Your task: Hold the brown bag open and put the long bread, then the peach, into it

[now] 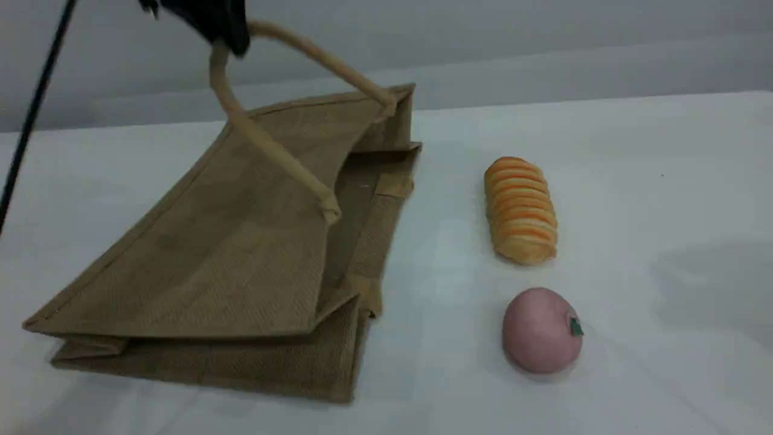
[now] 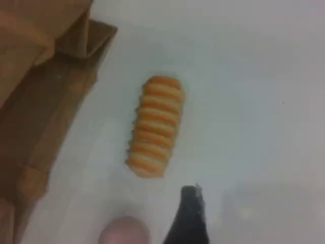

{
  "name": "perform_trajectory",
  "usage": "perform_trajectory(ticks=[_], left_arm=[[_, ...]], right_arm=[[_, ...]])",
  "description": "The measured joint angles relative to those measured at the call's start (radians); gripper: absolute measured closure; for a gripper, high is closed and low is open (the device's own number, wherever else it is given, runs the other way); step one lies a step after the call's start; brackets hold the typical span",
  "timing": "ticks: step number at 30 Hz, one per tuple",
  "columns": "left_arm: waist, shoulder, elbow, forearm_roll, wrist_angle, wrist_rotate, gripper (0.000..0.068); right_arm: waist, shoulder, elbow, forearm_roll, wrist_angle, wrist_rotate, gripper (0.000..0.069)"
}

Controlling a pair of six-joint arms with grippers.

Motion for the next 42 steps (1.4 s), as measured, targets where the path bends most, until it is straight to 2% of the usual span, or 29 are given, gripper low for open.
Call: perform_trajectory(ticks=[8, 13, 21, 32, 38, 42], left_arm=[[0.0, -0.145, -0.001, -0.019, 0.093, 0.096, 0.0589], [0.0, -0.208, -0.001, -0.041, 0.152, 0.19, 0.0589], [0.001, -0.298, -0.001, -0.12, 0.152, 0.371, 0.0589], [0.002, -0.34, -0.001, -0.125, 0.148, 0.583, 0.0589], [0.002, -0.34, -0.001, -0.125, 0.147, 0.597, 0.0589], [0.002, -0.339, -0.001, -0.125, 0.147, 0.649, 0.0589]], right_arm=[[0.0, 0.103, 0.0, 0.056, 0.001, -0.085, 0.0139], [0.001, 0.162, 0.0, 0.12, 0.0, -0.162, 0.0139], [0.011, 0.246, 0.0, 0.226, -0.022, -0.289, 0.0139], [0.093, 0.364, 0.0, 0.229, -0.121, -0.321, 0.0139], [0.101, 0.461, -0.001, 0.241, -0.172, -0.321, 0.0139], [0.142, 0.519, -0.001, 0.245, -0.224, -0.321, 0.0139]])
